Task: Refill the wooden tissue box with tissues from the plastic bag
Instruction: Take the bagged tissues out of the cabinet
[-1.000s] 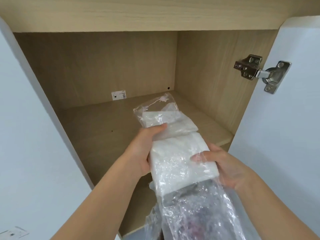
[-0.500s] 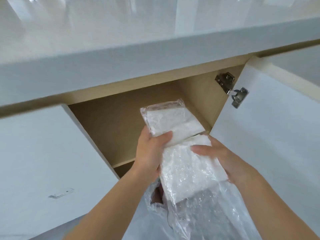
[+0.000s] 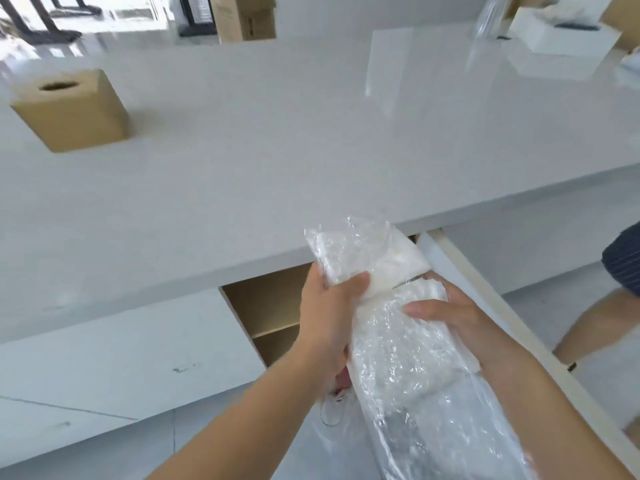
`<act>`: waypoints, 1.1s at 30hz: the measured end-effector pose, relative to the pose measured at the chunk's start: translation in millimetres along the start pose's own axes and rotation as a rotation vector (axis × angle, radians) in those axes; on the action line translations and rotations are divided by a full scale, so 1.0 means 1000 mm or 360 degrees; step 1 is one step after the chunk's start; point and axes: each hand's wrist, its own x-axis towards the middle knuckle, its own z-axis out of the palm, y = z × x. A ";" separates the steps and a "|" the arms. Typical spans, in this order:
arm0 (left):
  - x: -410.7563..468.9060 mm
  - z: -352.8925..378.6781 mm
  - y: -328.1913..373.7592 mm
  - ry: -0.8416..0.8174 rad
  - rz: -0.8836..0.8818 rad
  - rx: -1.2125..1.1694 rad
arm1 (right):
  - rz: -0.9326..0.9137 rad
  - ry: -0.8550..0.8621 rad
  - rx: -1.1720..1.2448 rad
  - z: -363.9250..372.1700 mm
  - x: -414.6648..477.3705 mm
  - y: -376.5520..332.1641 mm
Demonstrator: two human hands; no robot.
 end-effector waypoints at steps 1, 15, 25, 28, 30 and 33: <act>-0.001 0.006 0.014 0.0016 0.0020 -0.0009 | 0.0009 -0.0055 0.0036 0.000 0.001 -0.014; 0.010 0.003 0.171 0.0153 0.0244 -0.0026 | -0.0205 -0.0423 0.0168 0.046 0.076 -0.149; 0.101 -0.061 0.282 0.0120 0.0337 0.0000 | -0.0263 -0.0440 0.0081 0.112 0.200 -0.216; 0.132 -0.082 0.314 0.0129 0.0344 0.0029 | -0.0274 -0.0446 0.0081 0.133 0.240 -0.231; 0.151 -0.094 0.333 0.0124 0.0319 0.0044 | -0.0261 -0.0416 0.0086 0.145 0.264 -0.238; 0.179 -0.109 0.348 0.0139 0.0303 0.0055 | -0.0231 -0.0394 0.0068 0.157 0.294 -0.244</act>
